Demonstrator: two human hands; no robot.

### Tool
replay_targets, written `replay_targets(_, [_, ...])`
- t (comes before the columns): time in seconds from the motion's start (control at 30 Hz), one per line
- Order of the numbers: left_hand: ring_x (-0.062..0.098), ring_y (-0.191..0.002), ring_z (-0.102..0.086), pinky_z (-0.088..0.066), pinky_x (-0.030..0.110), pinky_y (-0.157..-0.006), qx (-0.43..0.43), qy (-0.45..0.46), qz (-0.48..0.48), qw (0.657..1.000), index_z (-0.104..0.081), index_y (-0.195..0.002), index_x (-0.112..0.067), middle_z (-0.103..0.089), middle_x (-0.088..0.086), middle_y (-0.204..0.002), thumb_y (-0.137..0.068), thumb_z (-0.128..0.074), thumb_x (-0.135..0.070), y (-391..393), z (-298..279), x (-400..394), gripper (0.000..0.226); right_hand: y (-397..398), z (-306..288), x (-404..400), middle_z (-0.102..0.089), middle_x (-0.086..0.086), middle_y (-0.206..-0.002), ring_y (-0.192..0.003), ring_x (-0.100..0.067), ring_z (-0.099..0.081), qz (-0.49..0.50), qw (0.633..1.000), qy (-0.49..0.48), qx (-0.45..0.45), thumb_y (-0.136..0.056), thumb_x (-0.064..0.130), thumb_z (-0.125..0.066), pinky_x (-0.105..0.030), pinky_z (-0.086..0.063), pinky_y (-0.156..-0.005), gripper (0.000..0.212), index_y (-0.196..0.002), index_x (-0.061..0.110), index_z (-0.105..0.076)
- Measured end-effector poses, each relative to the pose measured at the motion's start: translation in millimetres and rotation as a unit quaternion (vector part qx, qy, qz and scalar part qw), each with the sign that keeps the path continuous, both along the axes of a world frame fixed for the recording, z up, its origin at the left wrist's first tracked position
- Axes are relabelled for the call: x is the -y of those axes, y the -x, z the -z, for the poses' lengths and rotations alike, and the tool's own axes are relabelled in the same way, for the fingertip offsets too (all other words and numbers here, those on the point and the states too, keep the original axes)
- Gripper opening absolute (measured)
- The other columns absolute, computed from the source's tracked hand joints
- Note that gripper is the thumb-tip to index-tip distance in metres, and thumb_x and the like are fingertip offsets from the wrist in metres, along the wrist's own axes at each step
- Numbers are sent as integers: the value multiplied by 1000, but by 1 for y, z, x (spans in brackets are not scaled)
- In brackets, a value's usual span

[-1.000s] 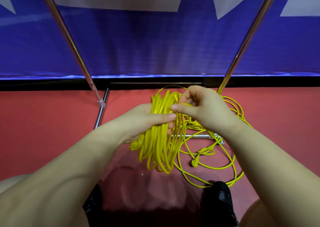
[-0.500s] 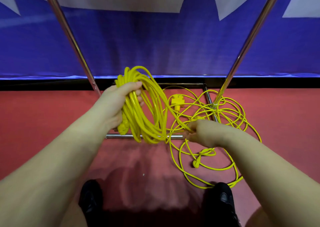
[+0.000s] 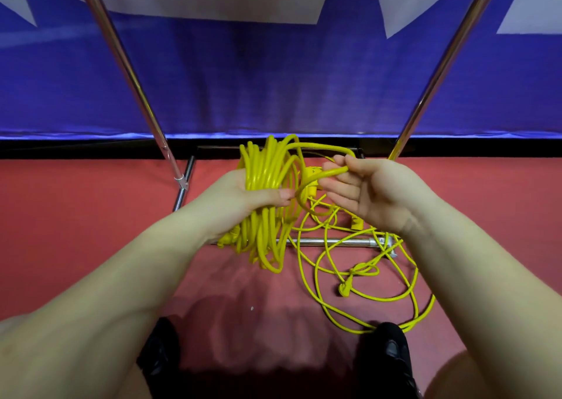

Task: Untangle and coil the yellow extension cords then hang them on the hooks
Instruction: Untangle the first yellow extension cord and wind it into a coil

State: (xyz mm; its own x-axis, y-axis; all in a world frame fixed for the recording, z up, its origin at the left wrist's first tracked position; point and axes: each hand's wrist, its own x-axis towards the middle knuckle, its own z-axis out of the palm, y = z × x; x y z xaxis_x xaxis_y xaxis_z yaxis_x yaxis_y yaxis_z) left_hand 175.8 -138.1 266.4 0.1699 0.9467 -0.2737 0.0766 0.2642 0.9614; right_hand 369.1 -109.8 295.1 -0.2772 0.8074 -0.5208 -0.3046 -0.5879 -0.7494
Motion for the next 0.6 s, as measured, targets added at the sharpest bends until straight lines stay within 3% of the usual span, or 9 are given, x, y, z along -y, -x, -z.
replay_targets(0.1, [16, -92, -69, -55, 28, -82, -2, -16, -4, 1000, -68, -94, -18, -73, 2, -96, -79, -68, -8, -4, 2, 0, 18, 0, 1, 0, -71, 3, -62, -56, -11, -70, -14, 999, 35, -27, -99, 17, -35, -21, -56, -50, 25, -85, 14, -56])
replay_targets(0.2, [10, -82, -67, -53, 26, -77, -26, -41, 0, 999, -67, -92, -15, -73, -2, -87, -80, -67, -4, -7, 2, -2, 16, 2, 1, -2, -72, 1, -64, -57, -12, -70, -10, 998, 35, -58, -100, 17, -35, -23, -56, -50, 24, -89, 13, -57])
replay_targets(0.27, [10, -76, -67, -54, 25, -75, -39, -51, -1, 998, -68, -87, -12, -73, 2, -82, -79, -67, -2, -10, -1, -1, 12, 3, 0, -2, -73, 0, -67, -59, -13, -71, 11, 996, 25, -84, -100, 17, -36, -24, -57, -51, 23, -88, 14, -55])
replay_targets(0.33, [18, -74, -65, -55, 30, -74, -44, -52, -9, 998, -68, -91, -1, -72, 19, -89, -79, -67, -2, -12, -1, -2, 12, 4, -1, -2, -74, -1, -72, -63, -15, -71, 15, 995, 0, -98, -99, 21, -37, -26, -58, -55, 23, -88, 14, -55])
replay_targets(0.4, [17, -68, -64, -56, 28, -67, -28, -42, -26, 998, -67, -90, 2, -69, 23, -89, -80, -66, -2, -14, 0, -2, 11, 4, -1, -2, -74, -3, -80, -71, -15, -72, -6, 996, -38, -85, -98, 31, -38, -28, -58, -64, 27, -90, 14, -58])
replay_targets(0.43, [14, -64, -65, -56, 26, -63, -11, -35, -39, 999, -67, -86, -2, -70, 19, -84, -80, -66, -1, -15, 0, -3, 6, 5, 0, -2, -74, -3, -88, -77, -15, -72, -26, 997, -61, -39, -97, 38, -38, -30, -58, -70, 31, -92, 15, -59])
replay_targets(0.5, [11, -59, -66, -56, 22, -57, 35, -11, -73, 997, -66, -80, -6, -71, 7, -72, -81, -63, 1, -15, -1, -4, 7, 6, 8, 1, -71, -2, -102, -88, -13, -69, -107, 967, -147, 178, -93, 51, -37, -30, -52, -81, 39, -100, 20, -60])
replay_targets(0.57, [12, -57, -67, -55, 23, -51, 79, 13, -107, 991, -65, -78, -5, -70, 2, -65, -83, -61, 0, -14, -4, -5, 9, 9, 21, 10, -67, 4, -102, -93, -10, -62, -222, 862, -251, 381, -92, 51, -42, -26, -45, -83, 35, -103, 23, -59])
replay_targets(0.6, [12, -56, -67, -54, 24, -48, 93, 22, -120, 988, -65, -78, -6, -70, 2, -64, -84, -60, 0, -12, -6, -6, 9, 9, 29, 13, -63, 6, -100, -94, -10, -59, -276, 809, -288, 431, -92, 47, -46, -24, -41, -82, 31, -106, 22, -59])
